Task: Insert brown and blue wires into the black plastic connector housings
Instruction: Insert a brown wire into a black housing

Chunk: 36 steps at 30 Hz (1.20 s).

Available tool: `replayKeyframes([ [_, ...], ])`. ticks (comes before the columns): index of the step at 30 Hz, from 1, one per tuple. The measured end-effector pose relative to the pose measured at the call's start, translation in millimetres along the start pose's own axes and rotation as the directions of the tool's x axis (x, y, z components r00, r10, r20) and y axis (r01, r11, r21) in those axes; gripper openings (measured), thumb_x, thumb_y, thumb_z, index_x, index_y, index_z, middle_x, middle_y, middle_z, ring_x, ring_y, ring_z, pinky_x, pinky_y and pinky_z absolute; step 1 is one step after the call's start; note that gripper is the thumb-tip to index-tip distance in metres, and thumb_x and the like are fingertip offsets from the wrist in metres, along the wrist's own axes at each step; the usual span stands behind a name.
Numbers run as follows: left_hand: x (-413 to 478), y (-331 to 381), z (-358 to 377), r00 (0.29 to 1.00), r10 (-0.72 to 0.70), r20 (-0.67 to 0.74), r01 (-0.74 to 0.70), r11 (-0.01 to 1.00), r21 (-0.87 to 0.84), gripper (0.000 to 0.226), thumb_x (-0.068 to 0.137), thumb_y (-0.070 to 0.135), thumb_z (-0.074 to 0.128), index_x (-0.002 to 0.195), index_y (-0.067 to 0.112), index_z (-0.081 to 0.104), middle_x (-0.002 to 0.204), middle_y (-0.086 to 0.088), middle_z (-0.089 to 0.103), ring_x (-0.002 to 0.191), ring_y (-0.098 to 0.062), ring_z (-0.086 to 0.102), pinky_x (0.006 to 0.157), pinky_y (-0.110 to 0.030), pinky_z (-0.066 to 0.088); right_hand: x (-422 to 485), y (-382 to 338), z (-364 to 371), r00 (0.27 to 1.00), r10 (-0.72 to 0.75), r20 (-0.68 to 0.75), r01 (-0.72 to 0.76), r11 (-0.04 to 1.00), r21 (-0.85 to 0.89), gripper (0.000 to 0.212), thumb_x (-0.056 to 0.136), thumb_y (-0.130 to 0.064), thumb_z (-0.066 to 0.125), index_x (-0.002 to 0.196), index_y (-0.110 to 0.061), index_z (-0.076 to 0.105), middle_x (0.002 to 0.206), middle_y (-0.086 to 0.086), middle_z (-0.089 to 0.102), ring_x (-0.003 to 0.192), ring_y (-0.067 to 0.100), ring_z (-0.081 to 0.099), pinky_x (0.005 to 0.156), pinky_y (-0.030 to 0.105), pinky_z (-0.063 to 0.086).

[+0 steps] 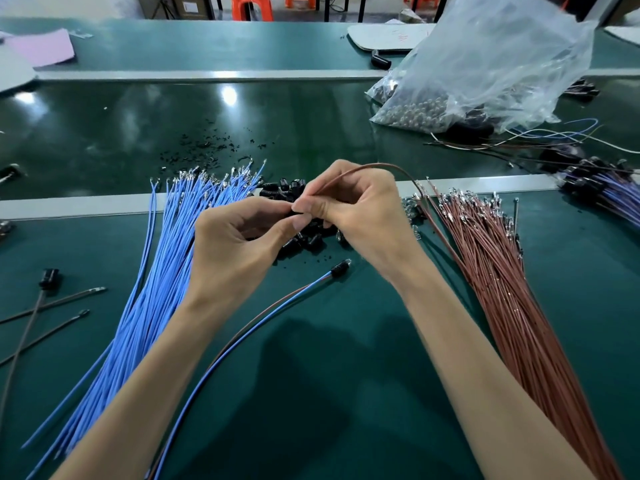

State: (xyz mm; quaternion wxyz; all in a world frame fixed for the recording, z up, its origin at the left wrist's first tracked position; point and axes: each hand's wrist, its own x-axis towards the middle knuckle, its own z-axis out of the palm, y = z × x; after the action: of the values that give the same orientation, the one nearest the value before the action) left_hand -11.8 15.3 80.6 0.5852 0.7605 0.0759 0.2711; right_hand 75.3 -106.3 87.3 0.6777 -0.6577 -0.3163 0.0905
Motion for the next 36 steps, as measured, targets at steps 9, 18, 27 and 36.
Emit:
replayKeyframes([
  [9,5.3,-6.4,-4.3,0.988,-0.153,0.0,0.153,0.988,0.022,0.008,0.071,0.023,0.078,0.076,0.027,0.073,0.072,0.009,0.073,0.067,-0.007,0.068,0.07,-0.022,0.055,8.0,7.1,-5.5,0.941,0.274,-0.199,-0.152,0.867,0.474,0.02,0.092,-0.01,0.06,0.073,-0.005,0.061,0.065,0.001,0.069,0.061,0.008,0.066,0.061,0.013,0.052],
  [18,7.2,-1.9,-14.2,0.962,-0.227,0.153,0.218,0.973,0.078,0.018,0.064,0.033,0.076,0.079,0.023,0.076,0.075,0.001,0.074,0.07,-0.01,0.068,0.075,-0.028,0.055,5.7,3.8,-19.4,0.979,0.159,-0.124,-0.134,0.973,0.188,0.009,0.089,-0.006,0.064,0.08,-0.007,0.061,0.078,0.005,0.071,0.064,0.009,0.067,0.061,0.015,0.051],
  [27,5.0,3.9,-12.0,0.957,-0.239,0.162,0.25,0.967,-0.049,0.019,0.066,0.029,0.072,0.08,0.016,0.074,0.075,-0.002,0.075,0.072,-0.011,0.07,0.068,-0.016,0.054,2.3,2.7,-10.4,0.993,0.113,0.045,-0.117,0.987,0.107,0.017,0.087,0.002,0.062,0.074,-0.009,0.062,0.063,-0.003,0.069,0.057,0.007,0.064,0.056,0.014,0.05],
  [36,2.8,7.6,-9.4,0.863,-0.386,0.326,0.455,0.874,-0.169,0.022,0.06,0.039,0.071,0.072,0.022,0.077,0.075,-0.005,0.075,0.071,-0.011,0.071,0.061,-0.011,0.049,1.0,7.9,3.3,0.998,0.049,-0.043,-0.047,0.997,0.055,0.016,0.088,-0.001,0.062,0.076,-0.011,0.06,0.063,-0.005,0.065,0.055,0.006,0.06,0.057,0.017,0.049],
])
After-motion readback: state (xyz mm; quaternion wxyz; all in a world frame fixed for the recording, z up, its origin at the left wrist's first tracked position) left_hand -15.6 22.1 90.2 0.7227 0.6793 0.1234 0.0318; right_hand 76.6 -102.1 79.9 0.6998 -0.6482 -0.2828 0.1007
